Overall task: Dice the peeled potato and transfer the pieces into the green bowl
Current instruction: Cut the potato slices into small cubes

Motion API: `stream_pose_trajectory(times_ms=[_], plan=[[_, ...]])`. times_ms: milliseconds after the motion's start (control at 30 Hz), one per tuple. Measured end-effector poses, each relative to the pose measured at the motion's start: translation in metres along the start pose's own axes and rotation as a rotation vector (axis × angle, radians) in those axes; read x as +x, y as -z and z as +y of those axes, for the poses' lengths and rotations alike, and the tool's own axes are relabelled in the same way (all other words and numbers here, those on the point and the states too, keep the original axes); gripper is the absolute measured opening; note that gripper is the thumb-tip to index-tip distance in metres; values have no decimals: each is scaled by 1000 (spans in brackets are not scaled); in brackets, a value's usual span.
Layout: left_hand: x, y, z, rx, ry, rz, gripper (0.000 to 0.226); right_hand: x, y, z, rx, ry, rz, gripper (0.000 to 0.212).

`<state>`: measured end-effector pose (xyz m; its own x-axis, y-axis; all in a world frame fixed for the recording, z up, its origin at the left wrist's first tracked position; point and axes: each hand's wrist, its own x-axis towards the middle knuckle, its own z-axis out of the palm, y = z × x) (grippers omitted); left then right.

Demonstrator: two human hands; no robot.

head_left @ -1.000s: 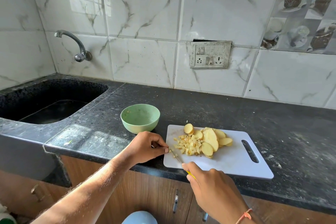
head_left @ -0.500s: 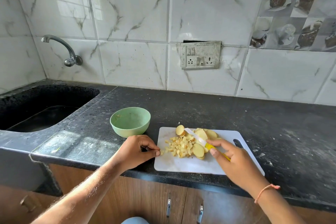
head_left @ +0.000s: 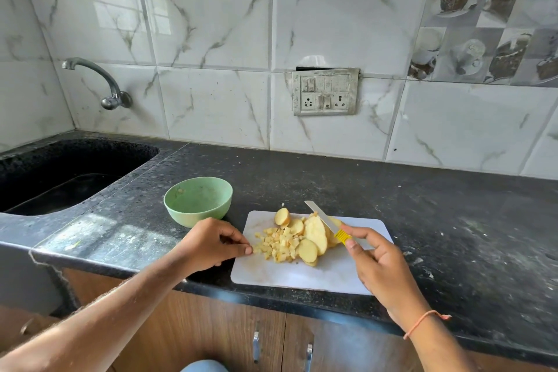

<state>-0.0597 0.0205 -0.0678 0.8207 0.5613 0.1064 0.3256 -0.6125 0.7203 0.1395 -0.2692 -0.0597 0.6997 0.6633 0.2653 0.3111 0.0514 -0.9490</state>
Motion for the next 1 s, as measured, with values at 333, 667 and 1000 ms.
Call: stream_pose_trajectory(times_ms=[333,667,1000], plan=[[39,-22,53,125,-311,-34,5,1,4,6,8,10,29,25],[94,-6,87,507,-122,-278,68,1,6,9,-18,20,10,23],[105,-21,62,371,-52,-164,68,2,5,9,-34,34,17,23]])
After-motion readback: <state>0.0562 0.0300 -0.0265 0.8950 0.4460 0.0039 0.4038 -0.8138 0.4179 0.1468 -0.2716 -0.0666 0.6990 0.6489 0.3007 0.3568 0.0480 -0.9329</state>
